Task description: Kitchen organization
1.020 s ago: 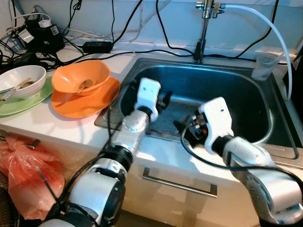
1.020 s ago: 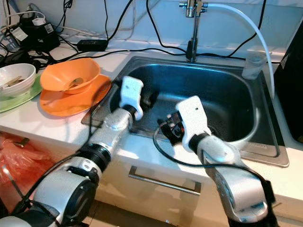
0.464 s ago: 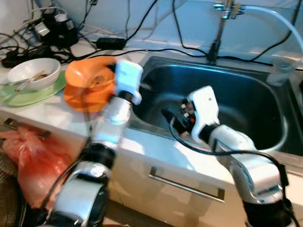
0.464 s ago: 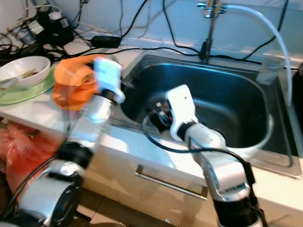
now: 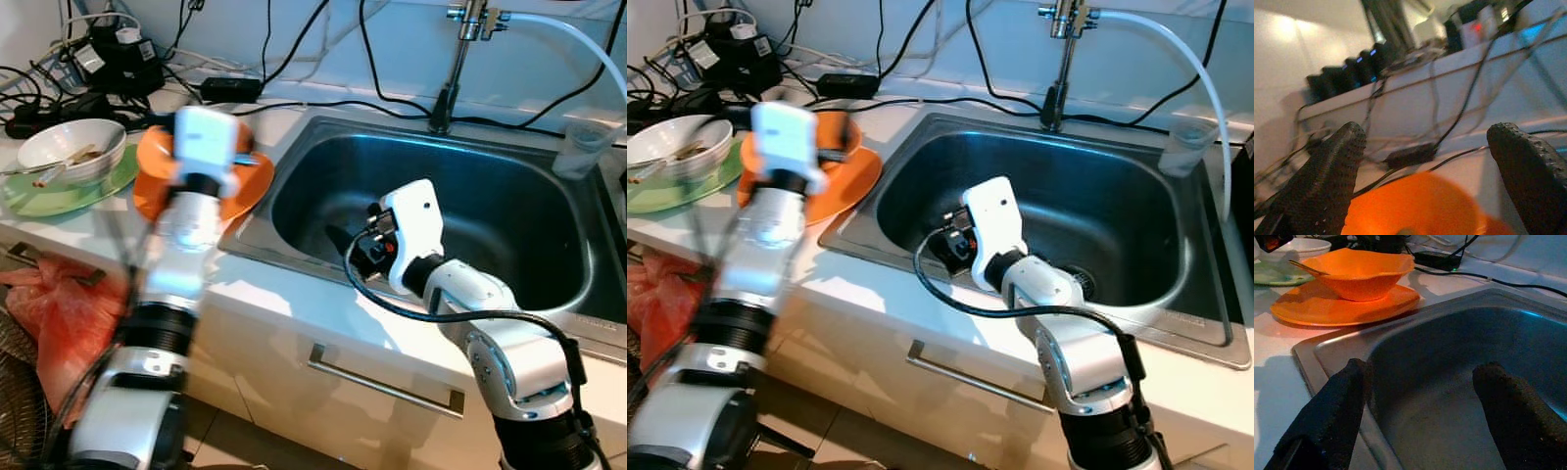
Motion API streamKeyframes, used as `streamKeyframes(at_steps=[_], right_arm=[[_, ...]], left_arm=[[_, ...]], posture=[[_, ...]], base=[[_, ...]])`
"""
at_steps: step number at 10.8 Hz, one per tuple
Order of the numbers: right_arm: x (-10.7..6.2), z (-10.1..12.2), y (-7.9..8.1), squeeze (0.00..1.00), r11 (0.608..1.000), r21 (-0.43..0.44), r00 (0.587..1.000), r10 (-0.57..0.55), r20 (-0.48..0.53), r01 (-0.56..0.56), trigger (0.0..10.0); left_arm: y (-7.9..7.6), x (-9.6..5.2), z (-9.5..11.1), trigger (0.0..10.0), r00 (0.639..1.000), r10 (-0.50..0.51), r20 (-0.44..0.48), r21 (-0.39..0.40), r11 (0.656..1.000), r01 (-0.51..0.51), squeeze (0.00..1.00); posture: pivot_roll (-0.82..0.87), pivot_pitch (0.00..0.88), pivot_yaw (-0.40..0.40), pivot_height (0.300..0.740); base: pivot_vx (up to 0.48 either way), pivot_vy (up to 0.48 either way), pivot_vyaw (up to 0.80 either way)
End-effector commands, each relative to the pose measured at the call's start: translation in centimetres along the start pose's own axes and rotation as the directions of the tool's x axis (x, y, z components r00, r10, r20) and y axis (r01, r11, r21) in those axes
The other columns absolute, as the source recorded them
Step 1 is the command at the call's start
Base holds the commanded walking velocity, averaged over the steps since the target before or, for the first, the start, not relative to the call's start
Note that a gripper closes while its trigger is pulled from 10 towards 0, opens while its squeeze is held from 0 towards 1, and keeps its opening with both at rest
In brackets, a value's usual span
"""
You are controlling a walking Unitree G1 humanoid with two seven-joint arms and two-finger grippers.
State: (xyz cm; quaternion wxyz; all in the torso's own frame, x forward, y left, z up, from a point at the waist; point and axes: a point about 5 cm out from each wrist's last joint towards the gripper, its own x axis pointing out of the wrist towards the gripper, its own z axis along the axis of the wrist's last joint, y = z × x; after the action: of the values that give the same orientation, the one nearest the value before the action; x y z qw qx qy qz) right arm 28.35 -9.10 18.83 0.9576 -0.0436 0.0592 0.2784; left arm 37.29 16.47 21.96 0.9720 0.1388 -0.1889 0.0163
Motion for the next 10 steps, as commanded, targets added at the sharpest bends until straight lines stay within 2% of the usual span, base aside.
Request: streamKeyframes(at_steps=[1, 3, 4, 7, 8, 9, 10], right_arm=[[-0.1, 0.5, 0.6, 0.0, 0.999, 0.011, 0.998, 0.042, 0.037, -0.043, 10.0], [-0.3, 0.4, 1.1, 0.0, 0.997, 0.013, 0.996, 0.075, 0.042, -0.076, 10.0], [-0.2, 0.2, 1.5, 0.0, 0.995, 0.016, 0.994, 0.1, 0.034, -0.1, 10.0], [-0.4, 0.0, 2.4, 0.0, 0.985, 0.008, 0.985, 0.173, 0.023, -0.173, 10.0], [-0.4, 0.0, 2.4, 0.0, 0.985, 0.007, 0.984, 0.175, 0.022, -0.175, 10.0], [-0.4, -0.1, 2.4, 0.0, 0.984, 0.005, 0.984, 0.177, 0.019, -0.178, 10.0], [-0.5, -0.1, 2.4, 0.0, 0.984, 0.003, 0.984, 0.179, 0.017, -0.179, 10.0]], left_arm=[[1.0, -0.2, -0.8, 10.0, 0.998, 0.043, -0.04, 0.032, 0.999, -0.042, 1.0], [1.7, -0.5, -0.8, 10.0, 0.997, 0.064, -0.033, 0.063, 0.996, -0.062, 1.0], [2.0, -1.2, -0.8, 10.0, 0.997, 0.07, -0.028, 0.089, 0.994, -0.067, 1.0], [1.6, -2.3, -1.1, 10.0, 0.995, 0.089, -0.035, 0.082, 0.993, -0.086, 1.0], [1.4, -2.6, -1.3, 10.0, 0.995, 0.087, -0.04, 0.086, 0.993, -0.083, 0.23], [1.4, -3.1, -1.8, 10.0, 0.995, 0.086, -0.058, 0.095, 0.992, -0.08, 0.0], [1.6, -3.4, -2.2, 10.0, 0.993, 0.091, -0.078, 0.102, 0.991, -0.083, 0.0]], posture=[[-0.06, 0.0, 0.054, 0.74], [-0.06, 0.0, 0.054, 0.74], [-0.05, 0.0, 0.049, 0.74], [-0.05, 0.0, 0.041, 0.74], [-0.05, 0.0, 0.039, 0.74], [-0.05, 0.0, 0.036, 0.74], [-0.05, 0.0, 0.036, 0.74]], base=[[0.0, 0.0, 0.0], [0.0, 0.0, 0.0], [0.0, 0.0, 0.0], [0.0, 0.0, 0.0], [0.0, 0.0, 0.0], [0.0, 0.0, 0.0], [0.0, 0.0, 0.0]])
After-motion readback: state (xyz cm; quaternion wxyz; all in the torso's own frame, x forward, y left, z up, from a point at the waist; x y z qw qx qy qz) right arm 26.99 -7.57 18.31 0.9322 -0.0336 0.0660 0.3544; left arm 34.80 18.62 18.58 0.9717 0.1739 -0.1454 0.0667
